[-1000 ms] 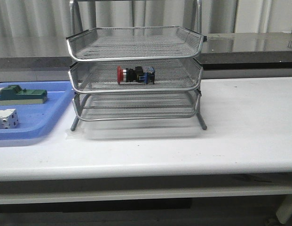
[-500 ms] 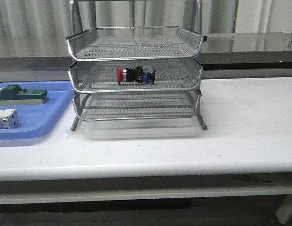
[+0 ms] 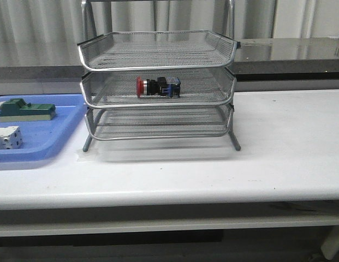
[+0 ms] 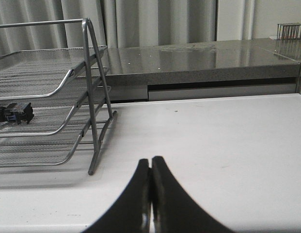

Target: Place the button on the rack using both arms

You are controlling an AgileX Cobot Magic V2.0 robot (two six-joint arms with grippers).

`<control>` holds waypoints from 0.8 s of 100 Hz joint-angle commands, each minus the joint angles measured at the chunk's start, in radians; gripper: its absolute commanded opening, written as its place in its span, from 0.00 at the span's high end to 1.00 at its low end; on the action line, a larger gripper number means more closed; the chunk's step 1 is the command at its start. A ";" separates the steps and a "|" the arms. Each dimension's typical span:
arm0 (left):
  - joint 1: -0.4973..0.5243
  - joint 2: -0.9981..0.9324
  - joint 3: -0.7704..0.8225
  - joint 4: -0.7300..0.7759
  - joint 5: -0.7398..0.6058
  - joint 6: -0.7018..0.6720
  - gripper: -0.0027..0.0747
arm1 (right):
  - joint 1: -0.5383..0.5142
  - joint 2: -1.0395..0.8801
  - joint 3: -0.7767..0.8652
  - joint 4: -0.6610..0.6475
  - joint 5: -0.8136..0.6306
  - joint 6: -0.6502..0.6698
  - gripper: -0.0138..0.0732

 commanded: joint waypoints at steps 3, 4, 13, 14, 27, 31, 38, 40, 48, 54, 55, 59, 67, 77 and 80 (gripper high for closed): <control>0.001 -0.031 0.021 0.026 -0.081 -0.044 0.99 | -0.007 -0.017 -0.015 -0.012 -0.088 -0.002 0.91; 0.001 -0.035 0.029 0.038 -0.081 -0.060 0.99 | -0.007 -0.017 -0.015 -0.012 -0.088 -0.002 0.91; 0.001 -0.088 0.085 0.105 -0.088 -0.158 0.99 | -0.007 -0.017 -0.015 -0.012 -0.088 -0.002 0.91; 0.001 -0.092 0.090 0.111 -0.089 -0.172 0.99 | -0.007 -0.017 -0.015 -0.012 -0.088 -0.002 0.91; 0.001 -0.168 0.161 0.138 -0.090 -0.225 0.99 | -0.007 -0.017 -0.015 -0.012 -0.088 -0.002 0.91; 0.001 -0.192 0.176 0.141 -0.090 -0.235 0.99 | -0.007 -0.017 -0.015 -0.012 -0.088 -0.002 0.91; 0.001 -0.233 0.201 0.160 -0.090 -0.269 0.99 | -0.007 -0.017 -0.015 -0.012 -0.088 -0.002 0.91; 0.001 -0.233 0.207 0.166 -0.094 -0.277 0.99 | -0.007 -0.017 -0.015 -0.012 -0.088 -0.002 0.91; 0.001 -0.231 0.227 0.191 -0.115 -0.318 0.99 | -0.007 -0.017 -0.015 -0.012 -0.087 -0.002 0.91; 0.001 -0.231 0.229 0.192 -0.108 -0.323 0.99 | -0.007 -0.017 -0.015 -0.012 -0.086 -0.002 0.91; 0.001 -0.231 0.229 0.192 -0.108 -0.323 0.99 | -0.007 -0.017 -0.015 -0.012 -0.086 -0.002 0.91; 0.001 -0.231 0.229 0.192 -0.111 -0.323 0.99 | -0.007 -0.017 -0.015 -0.012 -0.086 -0.002 0.91; 0.001 -0.231 0.229 0.192 -0.111 -0.323 0.99 | -0.007 -0.017 -0.015 -0.012 -0.086 -0.002 0.91; 0.001 -0.231 0.229 0.192 -0.111 -0.323 0.99 | -0.007 -0.017 -0.015 -0.012 -0.086 -0.002 0.91; 0.001 -0.231 0.229 0.192 -0.111 -0.323 0.99 | -0.007 -0.017 -0.015 -0.012 -0.086 -0.002 0.91</control>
